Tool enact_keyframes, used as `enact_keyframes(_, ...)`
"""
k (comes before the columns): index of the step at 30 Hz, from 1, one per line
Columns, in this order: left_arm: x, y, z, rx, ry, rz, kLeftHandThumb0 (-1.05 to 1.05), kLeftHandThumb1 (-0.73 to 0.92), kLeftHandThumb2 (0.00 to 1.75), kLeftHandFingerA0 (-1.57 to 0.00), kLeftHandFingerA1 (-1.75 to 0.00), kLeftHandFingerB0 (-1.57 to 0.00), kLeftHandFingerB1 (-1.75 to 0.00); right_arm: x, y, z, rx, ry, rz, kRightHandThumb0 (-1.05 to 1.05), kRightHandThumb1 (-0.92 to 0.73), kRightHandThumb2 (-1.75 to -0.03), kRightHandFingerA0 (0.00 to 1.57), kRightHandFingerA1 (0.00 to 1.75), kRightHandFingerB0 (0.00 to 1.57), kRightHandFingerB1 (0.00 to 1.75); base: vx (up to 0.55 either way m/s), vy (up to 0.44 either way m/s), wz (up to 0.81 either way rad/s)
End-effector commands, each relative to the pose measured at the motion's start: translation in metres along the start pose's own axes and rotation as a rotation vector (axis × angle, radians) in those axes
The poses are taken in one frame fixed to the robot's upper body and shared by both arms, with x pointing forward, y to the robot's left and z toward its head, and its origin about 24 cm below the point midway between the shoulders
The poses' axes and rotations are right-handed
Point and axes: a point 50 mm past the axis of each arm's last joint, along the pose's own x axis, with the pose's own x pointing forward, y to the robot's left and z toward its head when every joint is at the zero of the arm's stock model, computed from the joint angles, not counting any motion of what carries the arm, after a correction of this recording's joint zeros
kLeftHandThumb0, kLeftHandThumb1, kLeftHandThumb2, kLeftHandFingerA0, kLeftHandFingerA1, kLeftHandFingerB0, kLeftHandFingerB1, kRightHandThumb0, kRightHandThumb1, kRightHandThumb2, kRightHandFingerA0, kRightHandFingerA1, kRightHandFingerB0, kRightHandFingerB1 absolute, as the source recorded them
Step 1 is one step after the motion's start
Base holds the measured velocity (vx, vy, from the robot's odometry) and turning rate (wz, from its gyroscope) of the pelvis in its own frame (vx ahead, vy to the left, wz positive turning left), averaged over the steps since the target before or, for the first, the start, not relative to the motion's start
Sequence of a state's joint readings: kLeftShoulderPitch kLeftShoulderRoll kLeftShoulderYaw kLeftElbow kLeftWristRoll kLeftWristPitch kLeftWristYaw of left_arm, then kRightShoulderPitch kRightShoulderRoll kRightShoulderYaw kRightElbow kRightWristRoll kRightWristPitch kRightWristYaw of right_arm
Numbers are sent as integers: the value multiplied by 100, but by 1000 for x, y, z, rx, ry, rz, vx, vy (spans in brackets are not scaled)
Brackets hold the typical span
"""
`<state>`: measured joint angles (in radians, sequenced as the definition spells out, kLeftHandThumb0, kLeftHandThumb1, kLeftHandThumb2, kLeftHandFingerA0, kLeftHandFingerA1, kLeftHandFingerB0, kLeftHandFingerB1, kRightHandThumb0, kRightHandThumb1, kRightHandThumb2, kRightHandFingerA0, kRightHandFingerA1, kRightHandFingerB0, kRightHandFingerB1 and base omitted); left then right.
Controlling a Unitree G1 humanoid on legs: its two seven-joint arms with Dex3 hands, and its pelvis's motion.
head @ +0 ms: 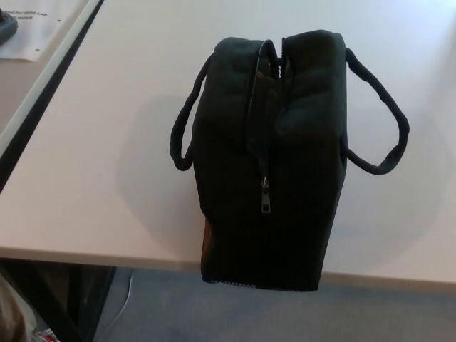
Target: A lunch bag is kept on the middle of the desk and the robot uses both its hands to grab the opening of the bag from the left and right and moves its hands away from each other to spread the bag open
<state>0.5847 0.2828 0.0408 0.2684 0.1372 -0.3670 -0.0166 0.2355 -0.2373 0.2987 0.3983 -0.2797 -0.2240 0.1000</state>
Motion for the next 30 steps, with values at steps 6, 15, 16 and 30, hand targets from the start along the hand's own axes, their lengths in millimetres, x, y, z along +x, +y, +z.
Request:
enact_keyframes(6,-35,43,60,53,-481,200,-11,58,57,-39,-36,-19,-28,-26,-37,45,-211,-524,-465,-25,-55,-63,24,39,26,34,0,0,0)
enact_keyframes(15,-55,103,91,229,-765,613,0,35,82,-27,-53,-14,-47,-79,-114,51,-449,-655,-882,-16,-39,-87,10,49,12,48,0,0,0)
enact_keyframes(16,-56,107,94,243,-780,635,0,36,82,-25,-52,-14,-47,-82,-119,53,-447,-672,-899,-17,-40,-88,9,49,12,48,0,0,0)
enact_keyframes(30,-20,187,199,550,-1130,776,1,52,54,-44,-38,-35,-33,-89,-222,154,-802,-777,-1066,-24,-47,-54,25,36,19,28,0,0,0)
